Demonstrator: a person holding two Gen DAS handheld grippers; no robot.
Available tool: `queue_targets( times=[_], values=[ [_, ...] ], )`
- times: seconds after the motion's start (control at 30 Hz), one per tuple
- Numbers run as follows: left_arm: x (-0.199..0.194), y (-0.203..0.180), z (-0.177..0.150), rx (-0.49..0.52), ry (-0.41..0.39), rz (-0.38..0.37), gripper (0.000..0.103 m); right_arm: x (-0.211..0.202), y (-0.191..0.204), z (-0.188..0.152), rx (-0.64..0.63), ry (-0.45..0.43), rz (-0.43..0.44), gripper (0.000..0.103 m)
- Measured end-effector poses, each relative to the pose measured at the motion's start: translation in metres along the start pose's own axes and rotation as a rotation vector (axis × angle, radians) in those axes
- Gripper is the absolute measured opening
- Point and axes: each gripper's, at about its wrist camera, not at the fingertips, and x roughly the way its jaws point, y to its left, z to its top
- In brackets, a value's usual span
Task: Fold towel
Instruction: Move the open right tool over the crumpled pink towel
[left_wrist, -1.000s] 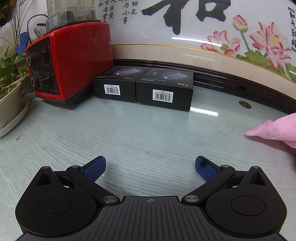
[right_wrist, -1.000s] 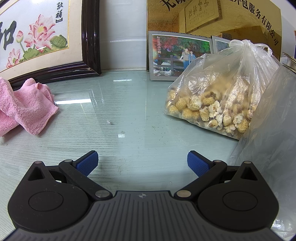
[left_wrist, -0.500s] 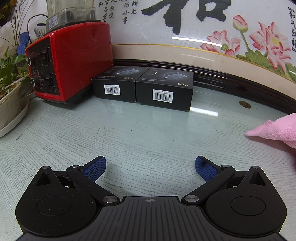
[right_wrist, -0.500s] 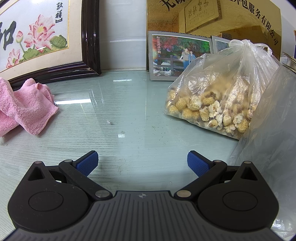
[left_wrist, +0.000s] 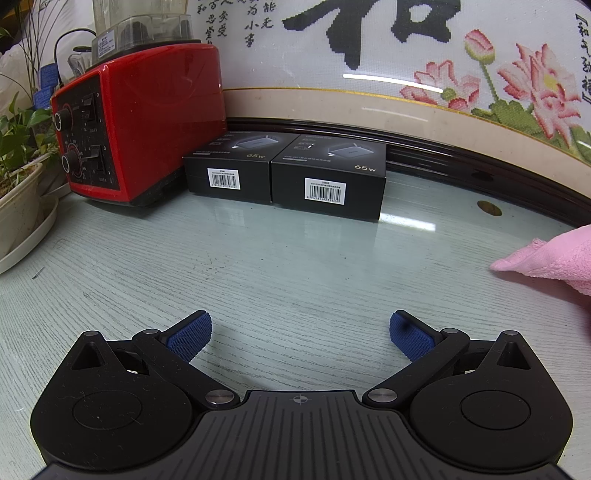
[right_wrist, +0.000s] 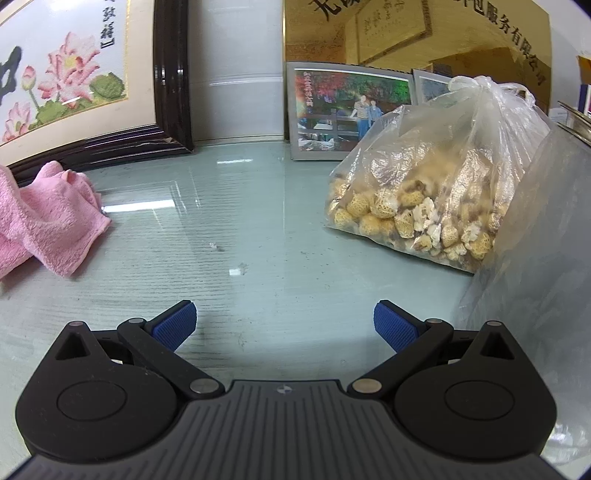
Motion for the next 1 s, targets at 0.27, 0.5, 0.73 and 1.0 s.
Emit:
queue_targets(
  times=[0.27,0.5,0.73,1.0],
  values=[
    [0.000,0.000,0.000,0.000,0.000,0.000,0.103,-0.002,0.038,0.017,-0.036,0.029,0.100,0.103],
    [0.000,0.000,0.000,0.000,0.000,0.000,0.103,-0.009,0.069,0.040,-0.062,-0.035,0.175,0.103],
    [0.000,0.000,0.000,0.000,0.000,0.000,0.103,-0.005,0.096,0.068,-0.052,-0.071,0.262,0.103],
    [0.000,0.000,0.000,0.000,0.000,0.000,0.103,0.013,0.095,0.076,0.010,-0.052,0.358,0.103]
  ],
)
